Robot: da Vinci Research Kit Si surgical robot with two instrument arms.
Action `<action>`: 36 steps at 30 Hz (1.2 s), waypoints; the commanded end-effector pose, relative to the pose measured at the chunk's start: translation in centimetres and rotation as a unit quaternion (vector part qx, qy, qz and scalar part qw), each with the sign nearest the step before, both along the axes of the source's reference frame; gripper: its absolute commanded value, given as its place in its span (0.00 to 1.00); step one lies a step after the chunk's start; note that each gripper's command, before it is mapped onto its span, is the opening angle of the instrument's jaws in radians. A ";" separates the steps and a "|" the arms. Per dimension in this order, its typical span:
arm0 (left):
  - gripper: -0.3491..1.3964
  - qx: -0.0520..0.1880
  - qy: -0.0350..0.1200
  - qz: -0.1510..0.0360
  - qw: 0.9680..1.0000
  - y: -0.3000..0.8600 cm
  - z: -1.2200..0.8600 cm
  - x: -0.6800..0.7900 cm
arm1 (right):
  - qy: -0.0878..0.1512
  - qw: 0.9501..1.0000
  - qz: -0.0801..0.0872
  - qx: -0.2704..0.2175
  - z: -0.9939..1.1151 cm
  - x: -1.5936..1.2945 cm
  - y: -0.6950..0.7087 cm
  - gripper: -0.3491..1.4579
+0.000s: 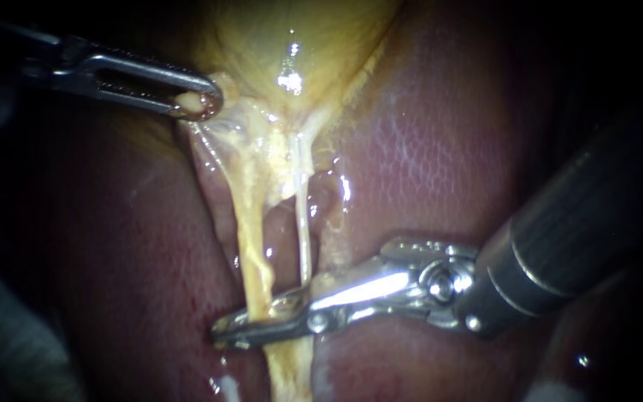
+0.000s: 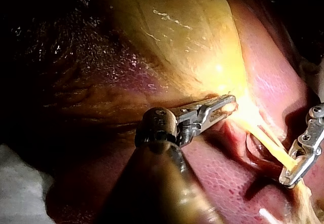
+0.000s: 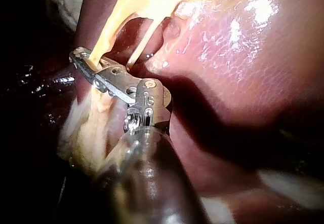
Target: Going back first clip left tube
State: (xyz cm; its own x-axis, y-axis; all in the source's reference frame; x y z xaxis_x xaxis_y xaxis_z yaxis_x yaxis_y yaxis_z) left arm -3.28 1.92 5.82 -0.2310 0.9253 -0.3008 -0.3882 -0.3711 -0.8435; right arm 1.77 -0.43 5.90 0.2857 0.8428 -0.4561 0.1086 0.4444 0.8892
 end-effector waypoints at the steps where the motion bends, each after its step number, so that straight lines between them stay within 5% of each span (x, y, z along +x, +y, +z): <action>1: 0.00 0.000 0.000 0.000 1.000 0.00 0.00 0.00 | -0.002 1.000 0.002 0.000 0.02 0.00 -0.02 0.04; 5: 0.00 0.000 0.000 0.000 1.000 0.00 0.00 0.00 | -0.012 0.999 0.009 -0.029 0.08 0.03 0.00 0.35; 9: 0.00 0.000 0.000 0.000 1.000 0.00 0.00 0.00 | -0.024 0.998 0.009 -0.050 0.21 0.02 0.02 0.42; 18: 0.00 0.000 0.000 0.000 1.000 0.00 0.00 0.00 | -0.062 0.992 0.005 -0.109 0.51 -0.14 0.07 0.46; 36: 0.00 0.000 0.000 0.001 1.000 0.00 0.00 0.02 | -0.059 0.974 0.017 -0.216 0.07 -0.74 0.41 0.47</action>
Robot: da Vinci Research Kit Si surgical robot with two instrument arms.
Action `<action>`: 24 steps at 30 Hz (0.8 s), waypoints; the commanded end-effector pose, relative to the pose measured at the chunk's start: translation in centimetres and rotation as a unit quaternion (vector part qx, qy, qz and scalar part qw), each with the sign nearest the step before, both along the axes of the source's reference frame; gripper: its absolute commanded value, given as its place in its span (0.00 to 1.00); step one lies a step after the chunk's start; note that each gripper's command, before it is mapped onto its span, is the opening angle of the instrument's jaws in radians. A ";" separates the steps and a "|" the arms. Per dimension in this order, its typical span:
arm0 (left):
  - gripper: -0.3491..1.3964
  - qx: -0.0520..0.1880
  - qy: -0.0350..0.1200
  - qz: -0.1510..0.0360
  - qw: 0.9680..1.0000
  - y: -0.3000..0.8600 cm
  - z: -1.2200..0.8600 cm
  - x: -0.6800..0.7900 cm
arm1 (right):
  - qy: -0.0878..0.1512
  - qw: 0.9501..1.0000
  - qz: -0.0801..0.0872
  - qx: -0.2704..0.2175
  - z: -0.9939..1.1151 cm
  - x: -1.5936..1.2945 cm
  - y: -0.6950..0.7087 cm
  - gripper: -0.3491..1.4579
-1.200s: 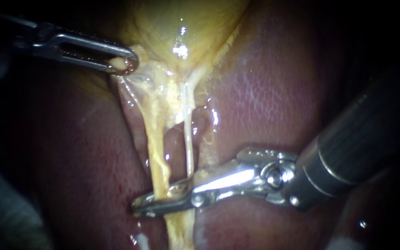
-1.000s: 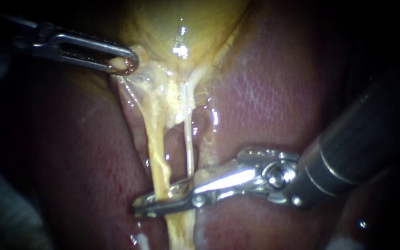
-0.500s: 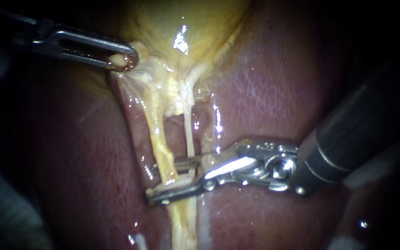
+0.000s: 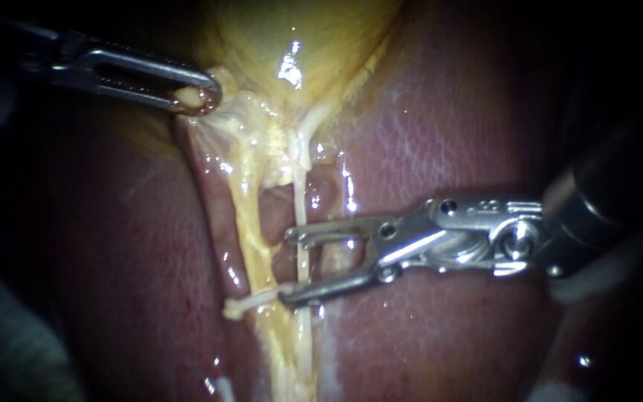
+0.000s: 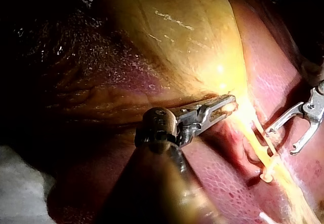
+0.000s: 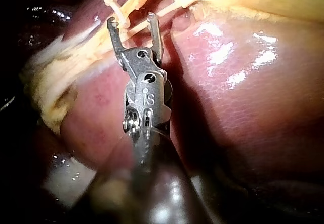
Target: Going back first clip left tube
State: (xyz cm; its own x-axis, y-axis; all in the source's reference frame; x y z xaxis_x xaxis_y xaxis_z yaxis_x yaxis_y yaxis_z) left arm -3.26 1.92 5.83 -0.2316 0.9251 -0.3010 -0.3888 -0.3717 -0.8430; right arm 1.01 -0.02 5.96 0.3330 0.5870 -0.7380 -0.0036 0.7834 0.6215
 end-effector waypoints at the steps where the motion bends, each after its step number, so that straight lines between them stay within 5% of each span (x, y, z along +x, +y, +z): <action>1: 0.00 0.000 -0.001 0.000 1.000 0.00 0.00 0.00 | 0.001 1.000 -0.001 -0.004 -0.01 -0.02 0.01 0.47; 6: 0.00 0.000 -0.001 0.000 1.000 0.00 0.00 0.01 | 0.001 0.999 -0.022 -0.044 -0.15 -0.23 0.09 0.47; 11: 0.00 0.000 -0.001 0.000 1.000 0.00 -0.01 0.01 | -0.026 0.995 -0.038 -0.088 -0.32 -0.42 0.17 0.47; 24: 0.00 -0.002 0.001 -0.002 1.000 -0.04 0.06 -0.06 | -0.035 0.992 -0.037 -0.112 -0.58 -0.86 0.31 0.47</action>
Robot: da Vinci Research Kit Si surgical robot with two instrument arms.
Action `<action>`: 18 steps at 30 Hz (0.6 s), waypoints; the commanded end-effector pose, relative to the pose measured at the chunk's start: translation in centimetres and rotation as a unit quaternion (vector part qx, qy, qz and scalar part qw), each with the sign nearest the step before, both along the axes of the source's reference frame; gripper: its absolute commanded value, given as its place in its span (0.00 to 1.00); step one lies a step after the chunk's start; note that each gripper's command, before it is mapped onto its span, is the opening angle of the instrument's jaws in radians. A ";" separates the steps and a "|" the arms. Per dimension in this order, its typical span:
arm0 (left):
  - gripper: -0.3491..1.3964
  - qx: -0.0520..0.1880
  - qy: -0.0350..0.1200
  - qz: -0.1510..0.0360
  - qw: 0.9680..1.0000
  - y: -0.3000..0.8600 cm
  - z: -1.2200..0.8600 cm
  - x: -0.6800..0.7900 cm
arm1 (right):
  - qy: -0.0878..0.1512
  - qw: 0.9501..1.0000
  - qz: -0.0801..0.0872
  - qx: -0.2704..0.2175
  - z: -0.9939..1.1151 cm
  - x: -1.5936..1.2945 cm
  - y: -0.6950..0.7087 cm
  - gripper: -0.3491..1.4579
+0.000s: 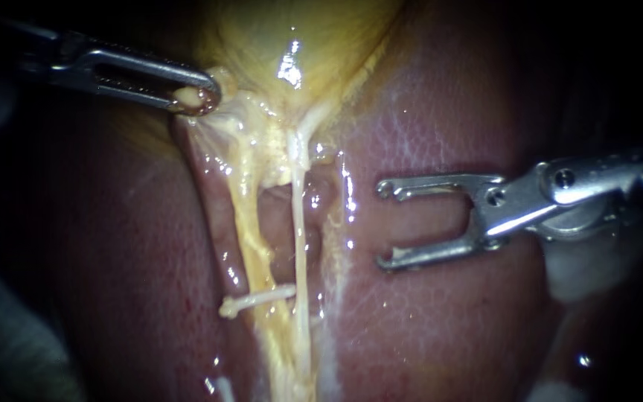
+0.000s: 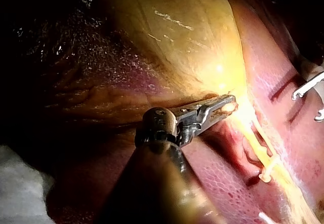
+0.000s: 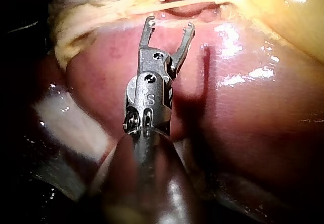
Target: Going back first clip left tube
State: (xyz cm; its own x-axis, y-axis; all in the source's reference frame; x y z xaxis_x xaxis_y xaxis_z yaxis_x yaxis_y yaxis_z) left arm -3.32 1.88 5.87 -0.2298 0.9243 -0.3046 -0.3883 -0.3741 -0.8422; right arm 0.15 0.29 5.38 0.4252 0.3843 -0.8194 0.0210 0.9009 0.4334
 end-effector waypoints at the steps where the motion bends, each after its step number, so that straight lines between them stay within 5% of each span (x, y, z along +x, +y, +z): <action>1: 0.00 -0.001 0.002 -0.001 1.000 -0.02 0.04 -0.03 | -0.001 1.000 -0.001 -0.001 0.00 -0.01 0.00 0.47; 11: 0.00 -0.008 0.002 0.003 1.000 -0.11 0.45 -0.24 | -0.004 1.000 -0.004 -0.001 -0.01 -0.03 -0.02 0.47; 18: 0.00 -0.005 0.002 0.005 1.000 -0.15 0.53 -0.32 | -0.004 1.000 -0.004 -0.001 -0.02 -0.05 -0.03 0.47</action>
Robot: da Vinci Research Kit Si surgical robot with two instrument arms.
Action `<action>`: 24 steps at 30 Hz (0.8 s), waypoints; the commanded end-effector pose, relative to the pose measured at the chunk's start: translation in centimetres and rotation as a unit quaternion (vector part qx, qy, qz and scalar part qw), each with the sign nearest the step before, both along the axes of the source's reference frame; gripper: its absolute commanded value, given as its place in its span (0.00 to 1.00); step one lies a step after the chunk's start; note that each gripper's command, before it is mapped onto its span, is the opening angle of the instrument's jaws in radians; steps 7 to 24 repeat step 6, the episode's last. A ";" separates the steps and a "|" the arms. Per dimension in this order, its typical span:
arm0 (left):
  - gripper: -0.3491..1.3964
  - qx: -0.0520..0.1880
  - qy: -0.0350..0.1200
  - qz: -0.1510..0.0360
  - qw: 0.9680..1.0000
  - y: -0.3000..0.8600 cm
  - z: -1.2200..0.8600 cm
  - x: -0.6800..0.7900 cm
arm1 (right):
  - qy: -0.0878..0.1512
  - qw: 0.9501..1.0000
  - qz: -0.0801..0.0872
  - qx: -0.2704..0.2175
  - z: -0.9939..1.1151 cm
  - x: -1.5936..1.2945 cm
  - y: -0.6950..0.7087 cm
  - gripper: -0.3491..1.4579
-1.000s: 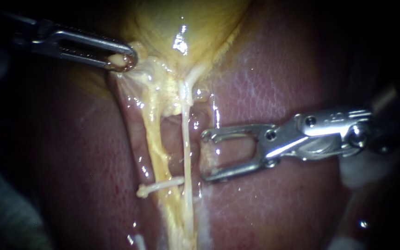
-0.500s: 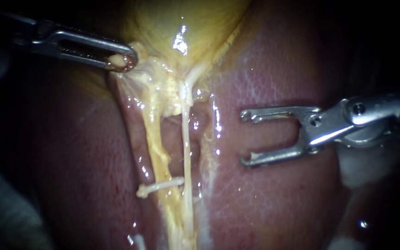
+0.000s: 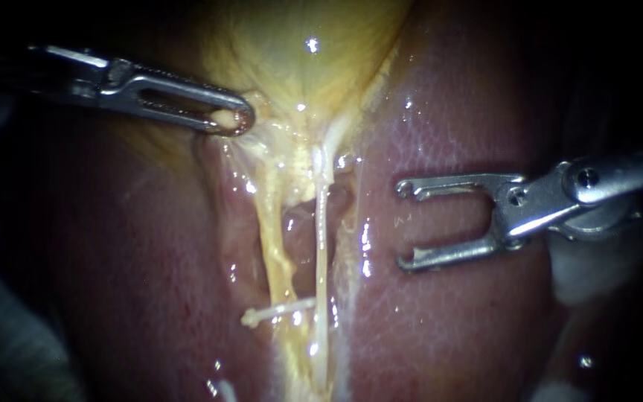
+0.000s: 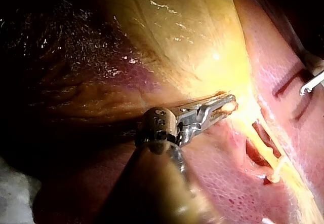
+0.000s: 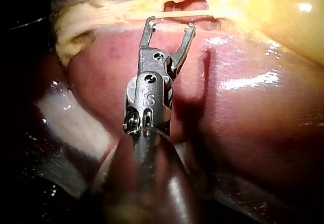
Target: Going back first clip left tube
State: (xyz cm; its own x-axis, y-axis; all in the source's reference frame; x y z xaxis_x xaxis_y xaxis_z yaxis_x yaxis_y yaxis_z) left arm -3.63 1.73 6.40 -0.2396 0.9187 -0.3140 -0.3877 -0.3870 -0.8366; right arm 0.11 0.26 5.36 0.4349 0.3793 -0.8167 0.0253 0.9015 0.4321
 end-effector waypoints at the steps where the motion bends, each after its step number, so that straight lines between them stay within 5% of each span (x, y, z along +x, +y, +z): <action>1: 0.00 0.001 0.000 0.000 1.000 0.00 0.00 0.00 | 0.000 1.000 0.000 0.000 0.00 -0.01 0.00 0.47; 24: 0.00 0.001 0.000 0.001 1.000 0.00 -0.01 0.01 | -0.001 1.000 0.002 -0.001 0.00 0.00 0.00 0.47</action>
